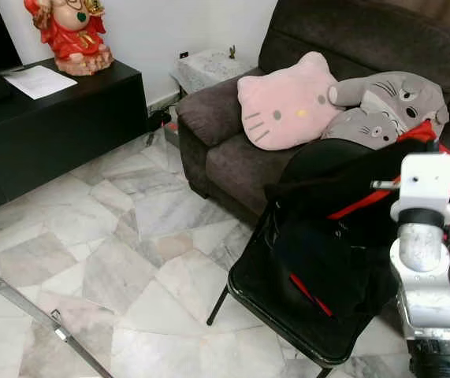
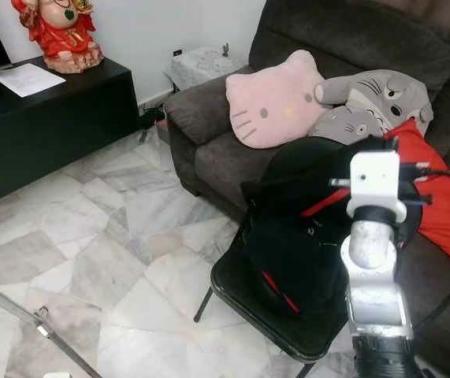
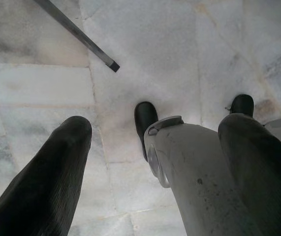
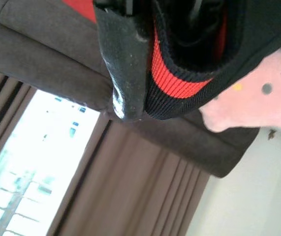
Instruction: Hang hanger
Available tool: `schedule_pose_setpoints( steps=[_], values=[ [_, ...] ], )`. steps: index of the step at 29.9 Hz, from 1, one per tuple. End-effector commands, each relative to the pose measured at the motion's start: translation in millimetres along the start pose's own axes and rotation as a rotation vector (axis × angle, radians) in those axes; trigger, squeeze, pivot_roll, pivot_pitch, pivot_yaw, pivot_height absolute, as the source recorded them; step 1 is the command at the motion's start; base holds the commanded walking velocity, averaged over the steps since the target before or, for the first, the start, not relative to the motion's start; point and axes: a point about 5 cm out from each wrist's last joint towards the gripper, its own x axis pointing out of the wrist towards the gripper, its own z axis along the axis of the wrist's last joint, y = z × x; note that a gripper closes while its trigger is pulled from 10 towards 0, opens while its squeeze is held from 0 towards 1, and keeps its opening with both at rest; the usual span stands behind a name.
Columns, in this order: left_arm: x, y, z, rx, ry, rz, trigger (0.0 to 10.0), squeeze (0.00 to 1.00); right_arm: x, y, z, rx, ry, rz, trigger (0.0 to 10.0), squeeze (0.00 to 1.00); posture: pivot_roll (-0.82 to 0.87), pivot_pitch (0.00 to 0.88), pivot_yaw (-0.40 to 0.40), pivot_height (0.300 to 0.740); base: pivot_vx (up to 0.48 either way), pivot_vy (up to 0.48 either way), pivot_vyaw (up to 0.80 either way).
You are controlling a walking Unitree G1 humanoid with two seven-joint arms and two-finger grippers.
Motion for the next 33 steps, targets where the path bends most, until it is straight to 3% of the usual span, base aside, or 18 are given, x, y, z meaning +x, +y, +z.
schedule_pose_setpoints(
  steps=[1, 4, 8, 9, 10, 11, 15, 17, 22, 27, 33],
  values=[
    [-1.7, -0.2, -10, 0.012, 0.046, -0.004, 10.0, 0.0, 6.8, -9.9, 11, 0.022, -0.045, -0.05, 0.0, 0.0, -0.19, 0.121, -0.019, 0.74, 0.0, 0.0, 0.0],
    [-2.1, 0.2, -11, 0.015, 0.05, -0.004, 10.0, 0.0, 3.8, -1.7, 19, 0.074, -0.063, -0.015, 0.0, 0.0, -0.19, 0.123, -0.018, 0.74, 0.0, 0.0, 0.0],
    [-2.9, 0.6, -14, 0.016, 0.054, -0.004, 10.0, 0.0, -6.7, 11.9, 11, 0.111, -0.015, 0.05, 0.0, 0.0, -0.18, 0.124, -0.019, 0.74, 0.0, 0.0, 0.0],
    [-3.1, 0.8, -14, 0.016, 0.056, -0.004, 10.0, 0.0, -10.4, 15.8, 5, 0.131, 0.025, 0.064, 3.2, 0.0, -0.18, 0.124, -0.02, 0.74, 0.0, 0.0, 0.0],
    [-3.6, 1.3, -16, 0.017, 0.058, -0.004, 10.0, 0.0, -16.8, 21.4, -6, 0.169, 0.099, 0.082, 7.7, 0.0, -0.18, 0.124, -0.021, 0.74, 0.0, 0.0, 0.0],
    [-4.0, 1.7, -17, 0.017, 0.059, -0.003, 10.0, 0.0, -20.4, 23.0, -13, 0.198, 0.149, 0.079, 10.0, 0.0, -0.18, 0.124, -0.022, 0.74, 0.0, 0.0, 0.0],
    [-5.8, 3.9, -21, 0.019, 0.067, 0.0, 10.0, 0.0, -34.1, 24.6, -42, 0.33, 0.353, 0.034, 10.0, 0.0, -0.18, 0.123, -0.022, 0.74, 0.0, 0.0, 0.0],
    [-6.2, 4.2, -22, 0.02, 0.068, 0.0, 10.0, 0.0, -36.3, 24.0, -46, 0.363, 0.38, 0.023, 10.0, 0.0, -0.18, 0.121, -0.022, 0.74, 0.0, 0.0, 0.0],
    [-6.5, 4.6, -23, 0.022, 0.07, -0.001, 10.0, 0.0, -29.5, 20.0, -41, 0.359, 0.339, -0.016, 10.0, 0.0, -0.18, 0.113, -0.021, 0.74, 0.0, 0.0, 0.0],
    [-6.0, 2.6, -22, 0.023, 0.066, -0.006, 10.0, 0.0, -21.1, 30.3, -13, 0.356, 0.179, 0.055, 10.0, 0.0, -0.17, 0.103, -0.027, 0.74, 0.0, 0.0, 0.0],
    [-6.2, 0.5, -24, 0.03, 0.066, -0.008, 10.0, 0.0, -40.7, 33.4, -26, 0.398, 0.25, 0.044, 10.0, 0.0, -0.17, 0.097, -0.024, 0.74, 0.0, 0.0, 0.0]
  ],
)
